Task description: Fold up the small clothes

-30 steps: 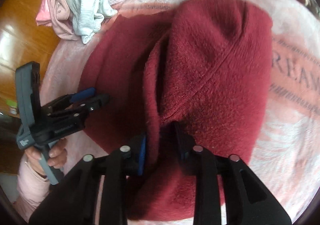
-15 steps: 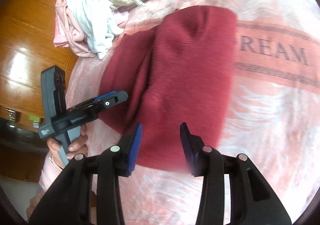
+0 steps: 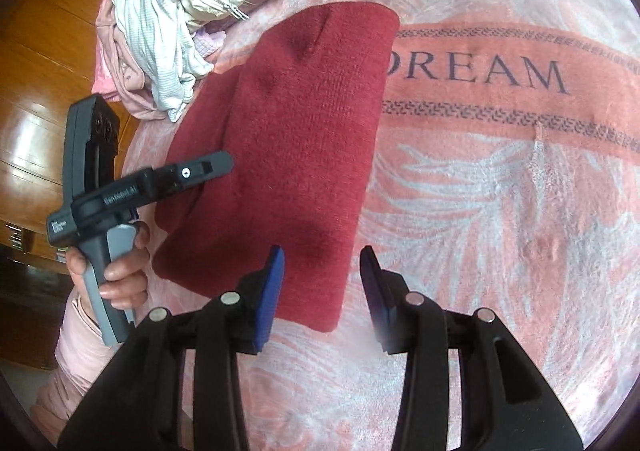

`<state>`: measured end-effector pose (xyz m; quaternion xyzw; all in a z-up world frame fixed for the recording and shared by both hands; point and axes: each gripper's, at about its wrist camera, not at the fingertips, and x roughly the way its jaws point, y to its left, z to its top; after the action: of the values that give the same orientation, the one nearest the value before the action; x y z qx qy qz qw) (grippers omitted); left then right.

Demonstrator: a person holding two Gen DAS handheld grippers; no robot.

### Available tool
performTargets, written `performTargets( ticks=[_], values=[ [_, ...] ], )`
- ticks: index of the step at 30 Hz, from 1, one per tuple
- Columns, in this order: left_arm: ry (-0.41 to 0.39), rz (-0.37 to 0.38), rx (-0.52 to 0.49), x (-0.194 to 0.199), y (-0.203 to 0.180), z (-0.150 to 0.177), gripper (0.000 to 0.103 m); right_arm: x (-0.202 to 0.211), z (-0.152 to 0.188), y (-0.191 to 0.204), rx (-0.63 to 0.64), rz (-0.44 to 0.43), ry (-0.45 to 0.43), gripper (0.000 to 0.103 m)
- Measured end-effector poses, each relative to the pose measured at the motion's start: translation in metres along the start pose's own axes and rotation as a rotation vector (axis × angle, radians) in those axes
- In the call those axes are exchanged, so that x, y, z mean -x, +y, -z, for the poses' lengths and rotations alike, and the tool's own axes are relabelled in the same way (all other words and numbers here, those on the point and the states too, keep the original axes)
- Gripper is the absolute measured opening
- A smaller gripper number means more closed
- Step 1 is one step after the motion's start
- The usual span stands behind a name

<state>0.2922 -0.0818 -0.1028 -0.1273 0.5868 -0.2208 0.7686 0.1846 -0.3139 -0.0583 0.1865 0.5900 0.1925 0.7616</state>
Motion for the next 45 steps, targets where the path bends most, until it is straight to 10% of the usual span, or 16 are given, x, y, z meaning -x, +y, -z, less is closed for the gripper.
performTargets(
  ticks=[4, 11, 18, 29, 45],
  values=[
    [0.016, 0.011, -0.033, -0.011, -0.019, -0.004, 0.075, 0.000, 0.001, 0.001, 0.010, 0.009, 0.001, 0.040],
    [0.034, 0.071, 0.004, -0.018, -0.014, -0.007, 0.030, -0.006, -0.001, -0.005, -0.018, 0.011, 0.007, 0.040],
    [0.067, 0.169, 0.018, -0.018, -0.003, -0.006, 0.035, -0.011, -0.004, -0.008, -0.039, 0.012, 0.008, 0.040],
    [0.001, 0.085, -0.016, -0.012, -0.014, -0.003, 0.020, -0.016, -0.003, -0.005, -0.044, 0.015, 0.011, 0.040],
    [-0.240, 0.129, -0.015, 0.132, 0.084, -0.013, 0.020, -0.026, -0.010, 0.004, -0.011, -0.016, 0.024, 0.040]
  ],
)
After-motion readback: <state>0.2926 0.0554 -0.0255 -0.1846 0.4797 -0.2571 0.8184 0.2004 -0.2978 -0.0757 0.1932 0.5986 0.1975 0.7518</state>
